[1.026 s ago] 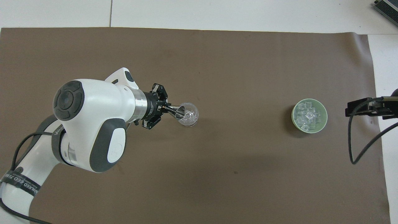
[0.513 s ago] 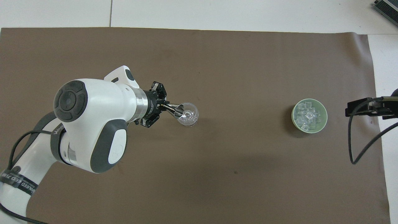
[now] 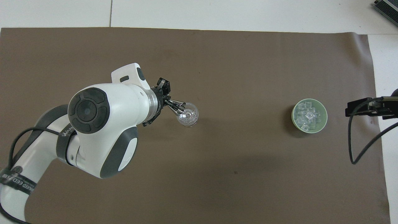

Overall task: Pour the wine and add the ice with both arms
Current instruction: 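Tilt the silver bottle over the wine glass with the left gripper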

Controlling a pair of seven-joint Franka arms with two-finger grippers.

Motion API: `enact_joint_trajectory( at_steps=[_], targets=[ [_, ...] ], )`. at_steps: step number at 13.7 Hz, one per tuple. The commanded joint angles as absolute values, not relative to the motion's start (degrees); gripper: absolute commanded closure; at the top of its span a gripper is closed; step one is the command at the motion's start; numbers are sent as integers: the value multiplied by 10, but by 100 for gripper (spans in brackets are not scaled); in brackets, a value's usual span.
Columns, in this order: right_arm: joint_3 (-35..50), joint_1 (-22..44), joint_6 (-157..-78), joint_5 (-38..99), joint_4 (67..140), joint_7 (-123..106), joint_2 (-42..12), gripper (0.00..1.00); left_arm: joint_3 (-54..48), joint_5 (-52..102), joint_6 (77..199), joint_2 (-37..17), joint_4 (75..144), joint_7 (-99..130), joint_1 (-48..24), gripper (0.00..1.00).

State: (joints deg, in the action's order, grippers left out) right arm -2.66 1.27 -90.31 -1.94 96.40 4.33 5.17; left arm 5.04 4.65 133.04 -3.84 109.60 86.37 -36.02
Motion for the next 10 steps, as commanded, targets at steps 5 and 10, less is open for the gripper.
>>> enact_joint_trajectory(
  at_steps=[5,10],
  targets=[
    [-25,10,-902,-19,977,27,65,0,58,-57,1355,-42,1087,917,-395,100],
    [-25,10,-902,-19,977,27,65,0,58,-128,1370,-42,1090,920,-400,100]
  ],
)
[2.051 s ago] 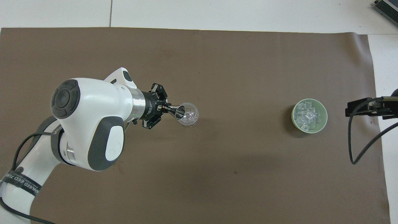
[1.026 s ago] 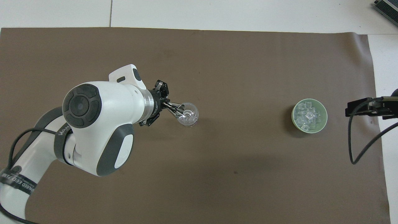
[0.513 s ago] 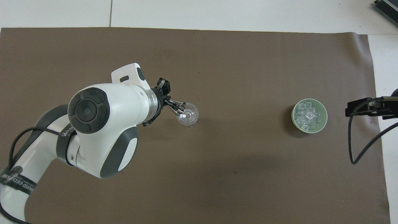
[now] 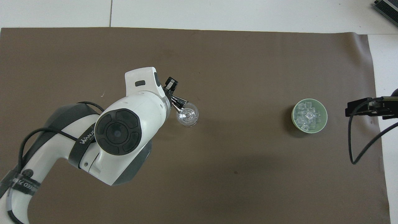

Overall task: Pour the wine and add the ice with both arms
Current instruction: 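Tilt the silver bottle over the wine glass with the left gripper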

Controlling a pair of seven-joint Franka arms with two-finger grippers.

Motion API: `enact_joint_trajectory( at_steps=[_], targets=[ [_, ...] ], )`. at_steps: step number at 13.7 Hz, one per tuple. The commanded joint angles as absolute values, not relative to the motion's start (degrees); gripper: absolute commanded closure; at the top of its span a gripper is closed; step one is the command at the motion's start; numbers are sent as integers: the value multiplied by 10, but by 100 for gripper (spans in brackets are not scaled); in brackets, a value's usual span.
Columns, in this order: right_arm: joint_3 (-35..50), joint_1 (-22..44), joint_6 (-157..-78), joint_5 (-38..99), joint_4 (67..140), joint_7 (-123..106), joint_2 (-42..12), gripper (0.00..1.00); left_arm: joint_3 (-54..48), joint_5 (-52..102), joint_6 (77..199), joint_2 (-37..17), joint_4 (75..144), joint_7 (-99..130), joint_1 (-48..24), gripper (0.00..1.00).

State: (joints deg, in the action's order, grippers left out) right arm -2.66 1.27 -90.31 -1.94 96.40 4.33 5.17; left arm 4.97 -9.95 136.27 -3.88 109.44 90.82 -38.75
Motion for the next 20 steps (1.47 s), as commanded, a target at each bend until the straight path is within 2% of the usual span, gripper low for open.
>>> enact_joint_trajectory(
  at_steps=[1,9,20],
  targets=[
    [-25,10,-902,-19,977,27,65,0,58,-134,1369,-42,1091,919,-407,100],
    [-25,10,-902,-19,977,27,65,0,58,-209,1370,-40,1096,919,-422,100],
    [-25,11,-902,-19,977,27,65,0,55,-204,1383,-39,1098,908,-413,100]
  ],
)
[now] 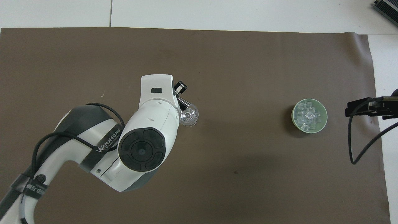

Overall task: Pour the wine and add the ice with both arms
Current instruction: 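Tilt the silver bottle over the wine glass with the left gripper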

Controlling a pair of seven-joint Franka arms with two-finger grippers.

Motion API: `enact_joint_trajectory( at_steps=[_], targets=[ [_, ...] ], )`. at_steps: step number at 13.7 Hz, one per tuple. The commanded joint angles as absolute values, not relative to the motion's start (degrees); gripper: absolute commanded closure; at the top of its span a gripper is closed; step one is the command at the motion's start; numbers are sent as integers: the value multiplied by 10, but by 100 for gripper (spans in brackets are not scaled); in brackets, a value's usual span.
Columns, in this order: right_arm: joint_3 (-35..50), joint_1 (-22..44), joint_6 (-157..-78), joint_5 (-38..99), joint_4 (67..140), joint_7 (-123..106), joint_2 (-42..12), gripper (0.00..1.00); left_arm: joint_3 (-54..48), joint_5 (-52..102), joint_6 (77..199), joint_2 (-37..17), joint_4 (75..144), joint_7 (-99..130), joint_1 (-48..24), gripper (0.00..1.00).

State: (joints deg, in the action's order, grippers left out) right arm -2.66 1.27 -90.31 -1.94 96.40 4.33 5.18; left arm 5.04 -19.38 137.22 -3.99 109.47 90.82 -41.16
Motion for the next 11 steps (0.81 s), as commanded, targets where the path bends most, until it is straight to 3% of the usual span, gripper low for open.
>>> enact_joint_trajectory(
  at_steps=[1,11],
  targets=[
    [-25,10,-902,-19,977,27,65,0,55,-199,1383,-39,1099,908,-410,100],
    [-25,10,-902,-19,977,27,65,0,55,-8,1407,-40,1109,821,-365,100]
  ],
)
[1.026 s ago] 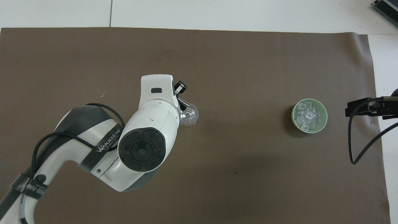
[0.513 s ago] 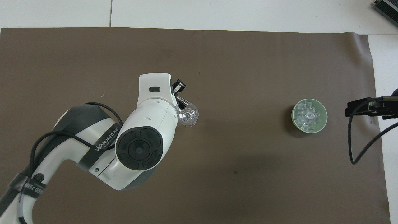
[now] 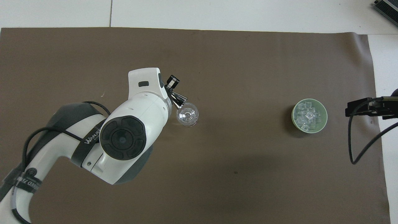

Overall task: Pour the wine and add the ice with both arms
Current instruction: 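Tilt the bottle upright and draw the left gripper back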

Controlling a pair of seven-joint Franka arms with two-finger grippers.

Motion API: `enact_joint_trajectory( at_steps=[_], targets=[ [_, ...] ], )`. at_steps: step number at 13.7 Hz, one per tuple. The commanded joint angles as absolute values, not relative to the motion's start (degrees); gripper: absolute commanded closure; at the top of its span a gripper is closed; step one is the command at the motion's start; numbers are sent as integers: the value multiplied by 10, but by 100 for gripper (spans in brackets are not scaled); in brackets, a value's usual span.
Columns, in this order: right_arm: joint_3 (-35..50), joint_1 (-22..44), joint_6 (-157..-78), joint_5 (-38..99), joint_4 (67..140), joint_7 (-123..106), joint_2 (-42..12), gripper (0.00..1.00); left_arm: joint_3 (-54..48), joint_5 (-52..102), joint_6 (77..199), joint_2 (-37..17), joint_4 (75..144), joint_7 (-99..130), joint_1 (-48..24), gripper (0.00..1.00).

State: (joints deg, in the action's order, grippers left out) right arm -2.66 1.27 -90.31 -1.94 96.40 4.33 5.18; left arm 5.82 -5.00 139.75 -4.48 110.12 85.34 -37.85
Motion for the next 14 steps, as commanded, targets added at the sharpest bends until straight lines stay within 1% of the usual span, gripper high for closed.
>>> enact_joint_trajectory(
  at_steps=[1,7,14],
  targets=[
    [-25,10,-902,-19,977,27,65,0,55,10,1407,-40,1109,816,-363,100],
    [-25,10,-902,-19,977,27,65,0,55,168,1383,-40,1108,720,-337,100],
    [-21,11,-901,-19,977,25,65,0,55,303,1315,-36,1102,592,-269,100]
  ],
)
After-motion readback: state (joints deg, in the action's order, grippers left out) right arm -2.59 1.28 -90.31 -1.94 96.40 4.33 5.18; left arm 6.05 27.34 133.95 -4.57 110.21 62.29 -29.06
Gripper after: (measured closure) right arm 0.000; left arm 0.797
